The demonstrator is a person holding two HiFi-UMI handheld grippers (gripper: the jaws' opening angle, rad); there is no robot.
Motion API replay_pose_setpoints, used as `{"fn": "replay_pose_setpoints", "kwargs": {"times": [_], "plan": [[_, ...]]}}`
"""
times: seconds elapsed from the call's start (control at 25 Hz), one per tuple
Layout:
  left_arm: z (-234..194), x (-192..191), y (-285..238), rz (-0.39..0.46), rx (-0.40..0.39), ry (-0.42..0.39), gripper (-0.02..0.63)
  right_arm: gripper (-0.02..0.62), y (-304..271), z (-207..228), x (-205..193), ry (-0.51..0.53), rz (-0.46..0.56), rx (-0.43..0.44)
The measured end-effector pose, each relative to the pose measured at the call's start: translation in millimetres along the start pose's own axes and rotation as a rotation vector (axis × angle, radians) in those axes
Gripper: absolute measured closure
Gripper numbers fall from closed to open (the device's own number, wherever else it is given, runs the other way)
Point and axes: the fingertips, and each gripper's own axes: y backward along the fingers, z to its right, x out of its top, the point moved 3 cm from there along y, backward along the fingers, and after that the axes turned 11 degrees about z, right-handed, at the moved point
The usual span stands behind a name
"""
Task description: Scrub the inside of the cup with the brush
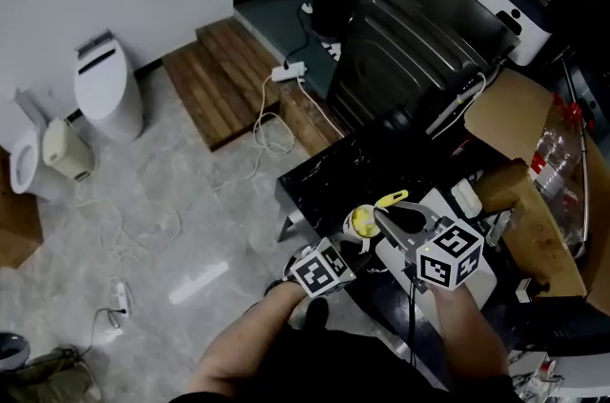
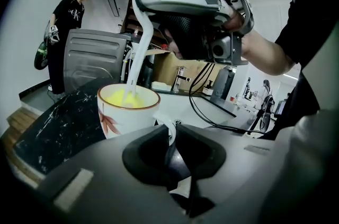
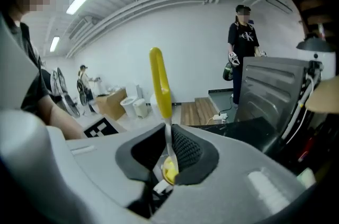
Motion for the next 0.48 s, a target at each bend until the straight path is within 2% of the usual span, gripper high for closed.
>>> {"fn": "replay_pose_setpoints", "kwargs": {"times": [0.12, 0.2, 0.28, 0.4, 0.48], "plan": [[-1, 1, 1, -0.004, -0.009, -0.003, 0.543, 0.557, -1, 0, 11, 0.224, -0.072, -0.043], [-2, 1, 2, -0.007, -0.014, -0.005, 0.545, 0.552, -9, -14, 15, 0.402, -0.131, -0.001], [-3, 1, 2, -0.006, -0.020, -0.005, 0.545, 0.551, -20, -29, 9, 0.511, -0.212, 0.062], [-1, -1, 3, -0.005, -0.030, 0.002, 0.545, 0.557, -33, -40, -5, 0.480, -0.284, 0.123], [-1, -2, 4, -0.013, -0.038, 0.009, 0.543, 0.557, -39, -39, -7, 0.440, -0.293, 0.125]]}}
